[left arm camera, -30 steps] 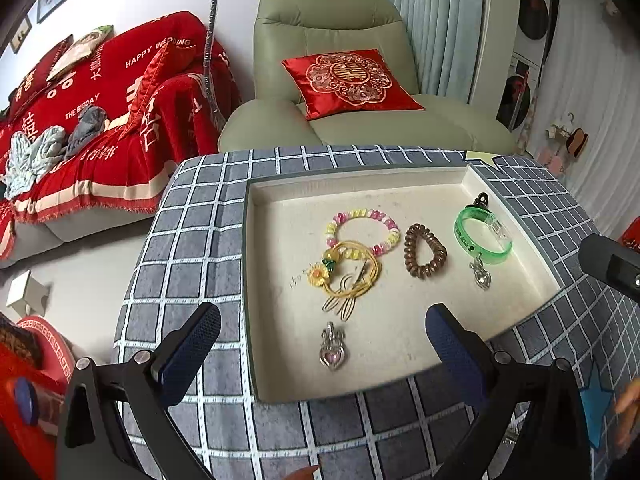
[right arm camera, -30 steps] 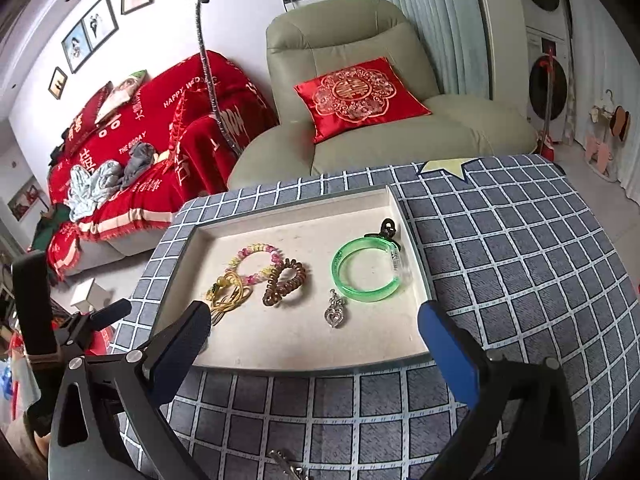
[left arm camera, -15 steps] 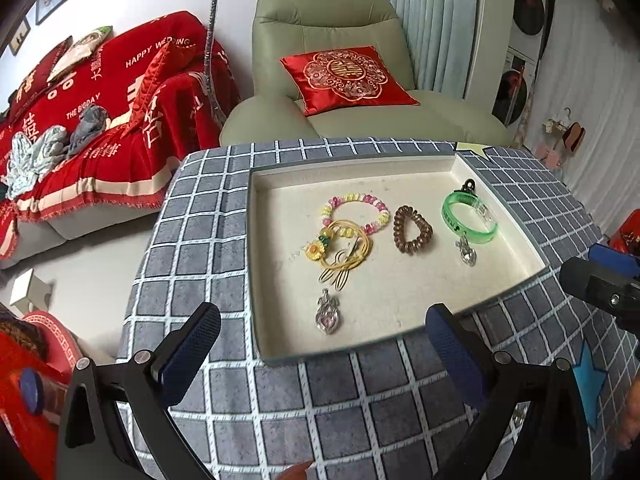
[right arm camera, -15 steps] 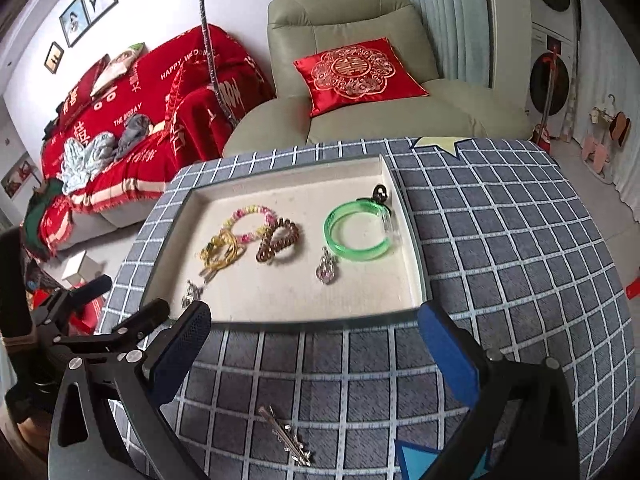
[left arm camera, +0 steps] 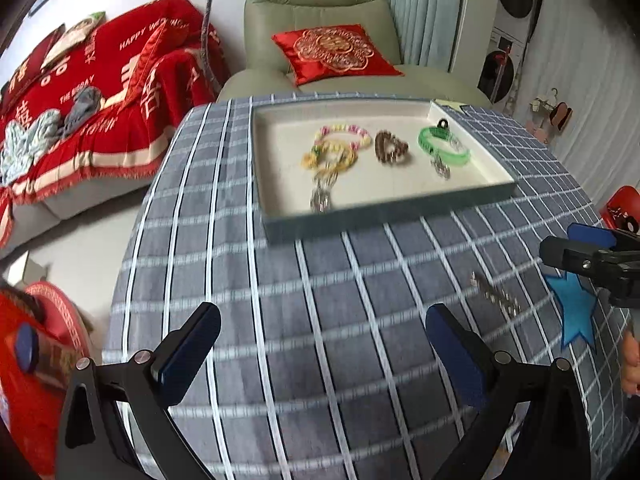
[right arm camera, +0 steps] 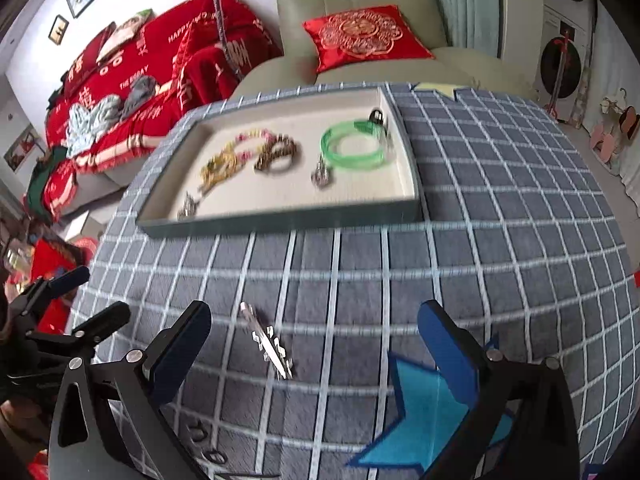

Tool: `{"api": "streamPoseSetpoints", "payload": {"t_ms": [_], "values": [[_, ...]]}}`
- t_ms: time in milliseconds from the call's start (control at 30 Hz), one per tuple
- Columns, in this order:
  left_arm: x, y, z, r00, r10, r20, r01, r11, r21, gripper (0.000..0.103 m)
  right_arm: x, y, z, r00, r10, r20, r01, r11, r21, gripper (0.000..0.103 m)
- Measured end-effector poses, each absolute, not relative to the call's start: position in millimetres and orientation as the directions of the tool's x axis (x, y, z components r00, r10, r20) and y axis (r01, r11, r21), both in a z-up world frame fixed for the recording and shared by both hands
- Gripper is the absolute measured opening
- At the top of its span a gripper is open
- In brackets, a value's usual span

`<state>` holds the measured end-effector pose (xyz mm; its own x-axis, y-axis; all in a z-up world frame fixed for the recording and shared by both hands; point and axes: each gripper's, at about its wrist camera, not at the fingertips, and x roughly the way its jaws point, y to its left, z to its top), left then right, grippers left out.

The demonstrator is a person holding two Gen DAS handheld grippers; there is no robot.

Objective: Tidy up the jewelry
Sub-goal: 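Lift the left tool toward the braided cord bracelet while the right tool reaches toward the silver hair clip, then grasp the braided brown cord bracelet with the left tool while the right tool grasps the silver hair clip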

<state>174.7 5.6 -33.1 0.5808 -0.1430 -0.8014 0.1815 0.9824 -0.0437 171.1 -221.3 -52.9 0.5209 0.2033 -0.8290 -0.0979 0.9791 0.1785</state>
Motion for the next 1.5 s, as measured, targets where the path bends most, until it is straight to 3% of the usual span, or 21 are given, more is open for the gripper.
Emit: {"api": "streamPoseSetpoints", "payload": {"t_ms": [333, 500, 633, 833, 967, 1133, 1267, 1400, 1500], "values": [[115, -17, -44, 0.522, -0.238, -0.819, 0.270, 0.957, -0.106, 0.103, 162, -213, -65, 0.488, 0.218, -0.845, -0.137, 0.975, 0.173, 0.103], [98, -25, -53, 0.496, -0.257, -0.830, 0.291, 0.949, -0.120, 0.103, 165, -200, -72, 0.475, 0.218, -0.852, -0.176, 0.973, 0.151, 0.096], [91, -30, -58, 0.486, -0.264, -0.833, 0.293, 0.947, -0.130, 0.103, 169, -187, -77, 0.458, 0.214, -0.863, -0.206, 0.970, 0.131, 0.079], [83, -39, -65, 0.465, -0.257, -0.847, 0.319, 0.941, -0.111, 0.096, 172, -170, -85, 0.453, 0.195, -0.870, -0.252, 0.964, 0.085, 0.077], [76, -48, -66, 0.466, -0.253, -0.848, 0.349, 0.933, -0.088, 0.092, 174, -164, -91, 0.444, 0.182, -0.877, -0.260, 0.963, 0.069, 0.066], [68, -59, -65, 0.462, -0.258, -0.849, 0.394, 0.917, -0.064, 0.072, 173, -158, -92, 0.465, 0.129, -0.876, -0.267, 0.964, 0.000, 0.061], [62, -68, -65, 0.463, -0.246, -0.852, 0.417, 0.908, -0.035, 0.069, 172, -154, -91, 0.463, 0.132, -0.877, -0.276, 0.961, -0.001, 0.050], [58, -72, -63, 0.469, -0.253, -0.846, 0.430, 0.902, -0.032, 0.049, 171, -152, -90, 0.460, 0.130, -0.878, -0.275, 0.961, -0.002, 0.044], [58, -71, -63, 0.459, -0.277, -0.844, 0.441, 0.896, -0.054, 0.023, 172, -151, -89, 0.458, 0.126, -0.880, -0.263, 0.965, 0.002, 0.027]]}}
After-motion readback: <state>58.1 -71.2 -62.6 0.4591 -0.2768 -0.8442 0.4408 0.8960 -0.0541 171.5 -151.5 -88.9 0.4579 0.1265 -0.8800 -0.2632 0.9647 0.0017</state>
